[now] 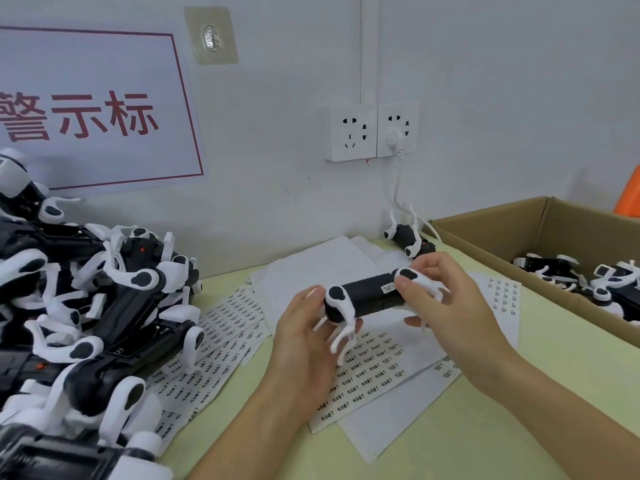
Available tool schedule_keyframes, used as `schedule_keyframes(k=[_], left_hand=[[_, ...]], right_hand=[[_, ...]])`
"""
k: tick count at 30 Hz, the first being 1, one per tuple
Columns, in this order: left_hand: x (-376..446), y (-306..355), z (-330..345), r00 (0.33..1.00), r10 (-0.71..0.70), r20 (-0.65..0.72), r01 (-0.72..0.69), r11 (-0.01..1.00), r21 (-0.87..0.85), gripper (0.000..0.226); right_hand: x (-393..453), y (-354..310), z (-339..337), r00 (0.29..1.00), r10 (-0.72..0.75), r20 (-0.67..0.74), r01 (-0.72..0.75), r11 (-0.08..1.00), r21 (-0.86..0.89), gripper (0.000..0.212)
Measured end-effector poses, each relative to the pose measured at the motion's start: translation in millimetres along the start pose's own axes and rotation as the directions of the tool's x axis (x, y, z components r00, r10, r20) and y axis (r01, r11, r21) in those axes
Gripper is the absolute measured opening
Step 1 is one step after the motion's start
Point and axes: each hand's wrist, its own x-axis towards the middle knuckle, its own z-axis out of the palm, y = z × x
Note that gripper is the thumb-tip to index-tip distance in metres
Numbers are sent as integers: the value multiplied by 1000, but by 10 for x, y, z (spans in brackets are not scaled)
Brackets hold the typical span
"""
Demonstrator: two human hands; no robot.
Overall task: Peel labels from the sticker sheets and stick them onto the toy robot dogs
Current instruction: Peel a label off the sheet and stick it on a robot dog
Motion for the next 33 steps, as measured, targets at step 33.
schedule_keyframes(k=[33], left_hand=[[-1, -82, 39, 998, 64, -23, -55, 958, 283, 26]], right_hand=[[561, 395, -1730, 634, 628, -452, -167, 682, 712, 64]])
